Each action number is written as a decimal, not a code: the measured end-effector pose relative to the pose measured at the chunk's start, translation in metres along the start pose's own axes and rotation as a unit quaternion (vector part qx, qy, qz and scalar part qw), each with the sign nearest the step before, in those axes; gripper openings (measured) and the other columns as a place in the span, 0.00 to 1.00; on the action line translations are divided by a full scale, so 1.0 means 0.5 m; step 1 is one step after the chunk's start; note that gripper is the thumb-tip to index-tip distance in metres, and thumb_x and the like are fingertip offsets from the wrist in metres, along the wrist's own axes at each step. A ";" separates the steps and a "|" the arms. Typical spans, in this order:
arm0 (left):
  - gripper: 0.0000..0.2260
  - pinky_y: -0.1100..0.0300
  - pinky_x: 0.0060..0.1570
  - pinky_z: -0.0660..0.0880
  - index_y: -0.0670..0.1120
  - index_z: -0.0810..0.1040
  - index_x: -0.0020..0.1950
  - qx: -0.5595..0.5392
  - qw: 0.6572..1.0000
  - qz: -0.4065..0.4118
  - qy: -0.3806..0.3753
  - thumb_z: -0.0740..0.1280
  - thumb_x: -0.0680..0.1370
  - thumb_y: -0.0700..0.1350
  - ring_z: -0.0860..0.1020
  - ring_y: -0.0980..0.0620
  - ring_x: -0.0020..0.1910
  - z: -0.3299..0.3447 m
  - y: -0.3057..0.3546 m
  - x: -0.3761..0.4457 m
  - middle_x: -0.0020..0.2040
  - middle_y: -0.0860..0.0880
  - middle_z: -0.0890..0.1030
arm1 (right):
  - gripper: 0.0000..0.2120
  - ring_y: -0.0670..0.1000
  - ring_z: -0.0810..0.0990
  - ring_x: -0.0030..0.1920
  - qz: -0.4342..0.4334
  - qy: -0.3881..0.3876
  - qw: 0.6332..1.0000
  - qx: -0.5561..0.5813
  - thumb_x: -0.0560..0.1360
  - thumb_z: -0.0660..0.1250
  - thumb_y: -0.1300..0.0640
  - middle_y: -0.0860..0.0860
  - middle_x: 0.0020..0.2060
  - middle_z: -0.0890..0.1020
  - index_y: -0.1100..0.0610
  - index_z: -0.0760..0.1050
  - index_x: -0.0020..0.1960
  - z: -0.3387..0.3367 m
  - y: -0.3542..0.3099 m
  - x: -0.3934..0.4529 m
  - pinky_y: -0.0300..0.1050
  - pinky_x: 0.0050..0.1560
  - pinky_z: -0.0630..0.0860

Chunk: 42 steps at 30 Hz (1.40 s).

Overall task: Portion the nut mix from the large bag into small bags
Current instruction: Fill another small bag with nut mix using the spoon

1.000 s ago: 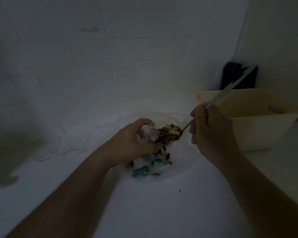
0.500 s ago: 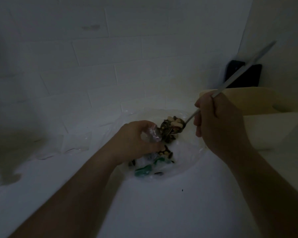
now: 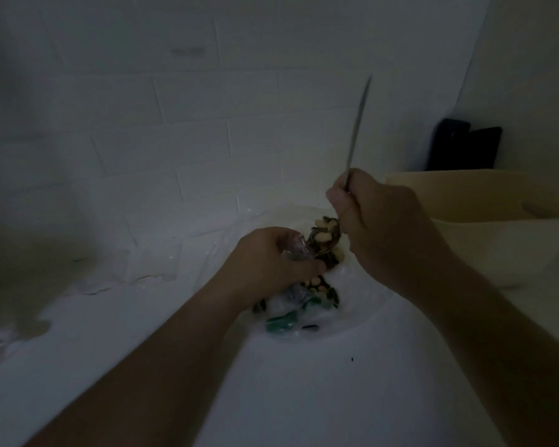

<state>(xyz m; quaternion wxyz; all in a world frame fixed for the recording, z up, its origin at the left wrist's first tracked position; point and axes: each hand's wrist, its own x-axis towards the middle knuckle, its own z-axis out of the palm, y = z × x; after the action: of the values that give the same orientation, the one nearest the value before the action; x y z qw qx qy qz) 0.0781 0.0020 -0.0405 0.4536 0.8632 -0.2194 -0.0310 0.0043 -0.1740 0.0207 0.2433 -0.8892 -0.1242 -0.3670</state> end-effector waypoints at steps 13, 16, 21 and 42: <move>0.18 0.65 0.49 0.76 0.55 0.85 0.54 -0.012 0.999 -0.007 0.042 0.83 0.67 0.57 0.82 0.64 0.47 0.005 -0.009 0.005 0.47 0.59 0.86 | 0.14 0.40 0.75 0.30 -0.060 -0.032 0.997 -0.028 0.84 0.56 0.50 0.42 0.29 0.72 0.56 0.76 0.51 -0.012 -0.014 0.026 0.32 0.34 0.68; 0.16 0.70 0.46 0.73 0.55 0.84 0.51 -0.014 0.999 -0.005 0.047 0.83 0.68 0.56 0.80 0.68 0.47 0.008 -0.012 0.005 0.47 0.60 0.85 | 0.14 0.41 0.75 0.31 -0.061 -0.034 0.997 -0.015 0.84 0.56 0.50 0.43 0.30 0.73 0.57 0.76 0.51 -0.014 -0.015 0.030 0.31 0.34 0.68; 0.16 0.78 0.42 0.71 0.56 0.84 0.54 -0.037 0.997 0.015 0.060 0.82 0.69 0.55 0.80 0.69 0.46 0.010 -0.010 0.001 0.47 0.61 0.85 | 0.19 0.51 0.78 0.33 -0.109 -0.027 0.993 -0.047 0.83 0.56 0.47 0.48 0.33 0.77 0.59 0.78 0.52 0.000 -0.024 0.031 0.47 0.38 0.76; 0.19 0.63 0.53 0.81 0.56 0.83 0.55 -0.108 0.990 0.001 0.088 0.83 0.68 0.54 0.84 0.64 0.46 0.004 -0.017 0.005 0.47 0.60 0.87 | 0.12 0.39 0.74 0.33 -0.010 0.028 1.000 -0.009 0.85 0.56 0.52 0.39 0.34 0.73 0.54 0.77 0.54 -0.008 -0.012 0.016 0.30 0.39 0.70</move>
<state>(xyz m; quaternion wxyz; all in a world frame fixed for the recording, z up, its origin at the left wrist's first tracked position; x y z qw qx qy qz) 0.0828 0.0038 -0.0481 0.5617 0.8084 -0.1748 0.0224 0.0055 -0.1707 0.0309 0.2347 -0.8795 -0.1225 -0.3954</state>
